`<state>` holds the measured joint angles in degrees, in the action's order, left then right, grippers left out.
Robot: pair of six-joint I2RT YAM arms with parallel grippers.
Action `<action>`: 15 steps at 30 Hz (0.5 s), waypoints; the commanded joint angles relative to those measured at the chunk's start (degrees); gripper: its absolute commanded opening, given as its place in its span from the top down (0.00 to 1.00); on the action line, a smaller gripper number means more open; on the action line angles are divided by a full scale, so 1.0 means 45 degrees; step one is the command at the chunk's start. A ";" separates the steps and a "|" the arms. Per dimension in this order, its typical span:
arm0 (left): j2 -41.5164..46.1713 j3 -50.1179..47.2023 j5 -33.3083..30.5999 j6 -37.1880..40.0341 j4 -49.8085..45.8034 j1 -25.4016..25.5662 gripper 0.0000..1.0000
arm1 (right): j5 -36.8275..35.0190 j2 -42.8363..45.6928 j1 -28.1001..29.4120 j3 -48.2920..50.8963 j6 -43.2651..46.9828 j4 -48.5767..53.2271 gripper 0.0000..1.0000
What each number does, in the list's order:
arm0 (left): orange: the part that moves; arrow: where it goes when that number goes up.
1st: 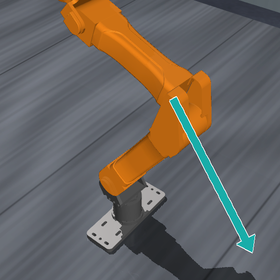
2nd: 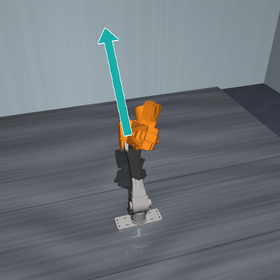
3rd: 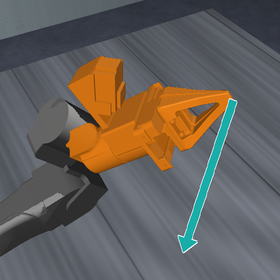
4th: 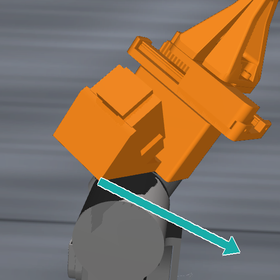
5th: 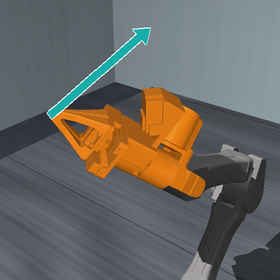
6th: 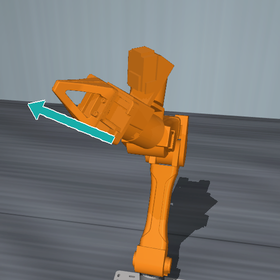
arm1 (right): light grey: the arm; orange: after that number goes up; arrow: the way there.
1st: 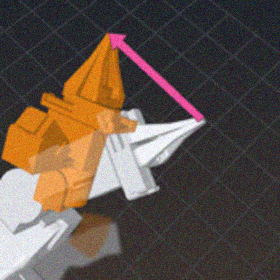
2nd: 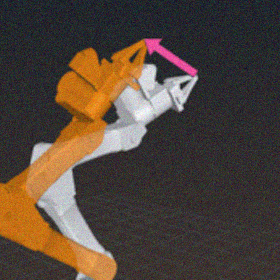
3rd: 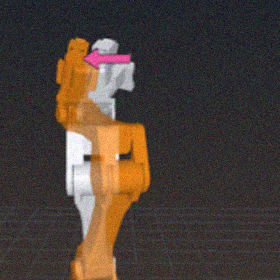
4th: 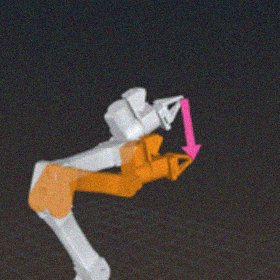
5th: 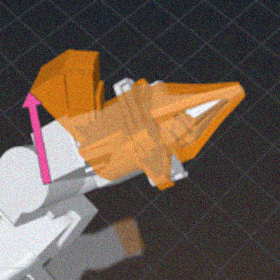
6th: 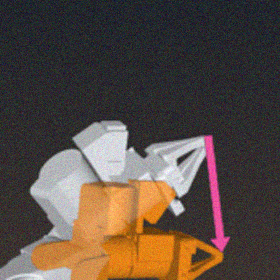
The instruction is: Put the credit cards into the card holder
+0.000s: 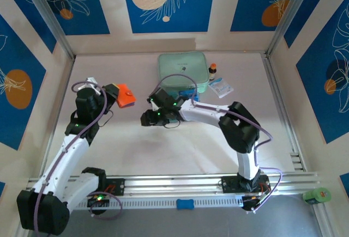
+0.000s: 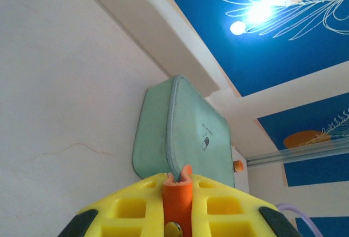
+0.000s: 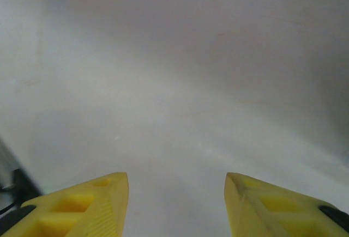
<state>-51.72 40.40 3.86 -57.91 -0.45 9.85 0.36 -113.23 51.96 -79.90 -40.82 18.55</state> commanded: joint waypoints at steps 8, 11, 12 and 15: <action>0.0213 0.0302 -0.0147 0.0238 0.0060 -0.0100 1.00 | -0.3780 -0.1311 0.0115 -0.1138 0.0341 0.1103 0.51; 0.0166 0.0245 -0.0040 0.0203 0.0148 -0.0109 1.00 | -0.4142 -0.1342 -0.0125 -0.1096 0.0262 0.1095 0.51; 0.0145 0.0240 -0.0003 0.0190 0.0149 -0.0102 1.00 | -0.4178 -0.1342 -0.0243 -0.1085 0.0262 0.1113 0.51; 0.0104 0.0226 0.0056 0.0163 0.0183 -0.0101 1.00 | -0.4325 -0.1305 -0.0566 -0.0919 0.0252 0.1190 0.51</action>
<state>-51.48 40.80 3.77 -57.93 -0.97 9.85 -15.70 -118.30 51.18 -84.03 -39.59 21.69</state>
